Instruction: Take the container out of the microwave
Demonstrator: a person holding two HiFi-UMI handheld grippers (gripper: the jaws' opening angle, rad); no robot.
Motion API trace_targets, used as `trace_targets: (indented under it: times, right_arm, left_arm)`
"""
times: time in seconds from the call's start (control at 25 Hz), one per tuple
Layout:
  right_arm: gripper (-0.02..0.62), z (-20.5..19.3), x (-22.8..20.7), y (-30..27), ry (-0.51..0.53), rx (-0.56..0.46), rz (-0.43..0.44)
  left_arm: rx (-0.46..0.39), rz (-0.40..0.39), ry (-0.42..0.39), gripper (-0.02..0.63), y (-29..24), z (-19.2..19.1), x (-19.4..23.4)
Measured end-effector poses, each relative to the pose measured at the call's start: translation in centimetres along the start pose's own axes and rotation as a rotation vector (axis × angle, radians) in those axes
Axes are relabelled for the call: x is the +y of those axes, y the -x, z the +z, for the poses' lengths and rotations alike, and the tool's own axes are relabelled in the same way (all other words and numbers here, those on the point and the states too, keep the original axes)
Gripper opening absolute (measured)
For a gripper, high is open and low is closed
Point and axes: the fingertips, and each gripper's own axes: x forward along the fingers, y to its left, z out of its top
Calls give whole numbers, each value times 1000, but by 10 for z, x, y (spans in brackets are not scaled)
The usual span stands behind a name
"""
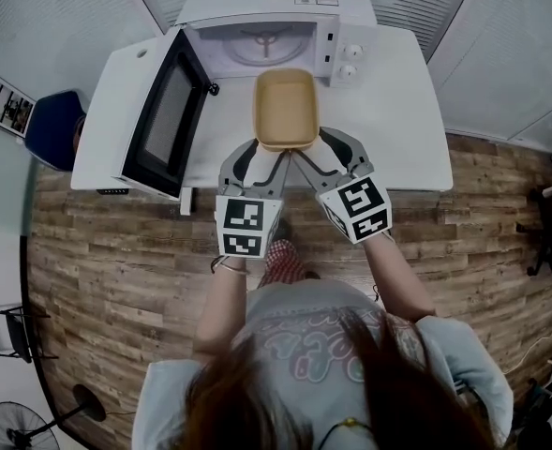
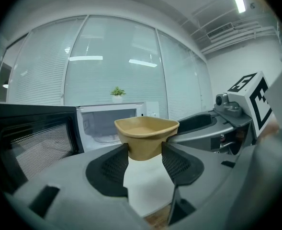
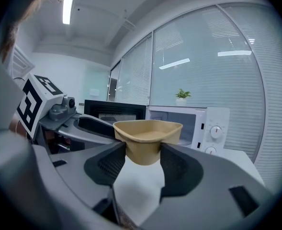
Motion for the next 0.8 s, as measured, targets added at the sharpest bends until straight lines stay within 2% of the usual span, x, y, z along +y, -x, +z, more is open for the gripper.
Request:
trace_targets:
  times: [0.8]
  right_arm:
    - [229,1,47,64,1,-55,26]
  left_arm:
    - [-33,29,1,215,67,-4,-44]
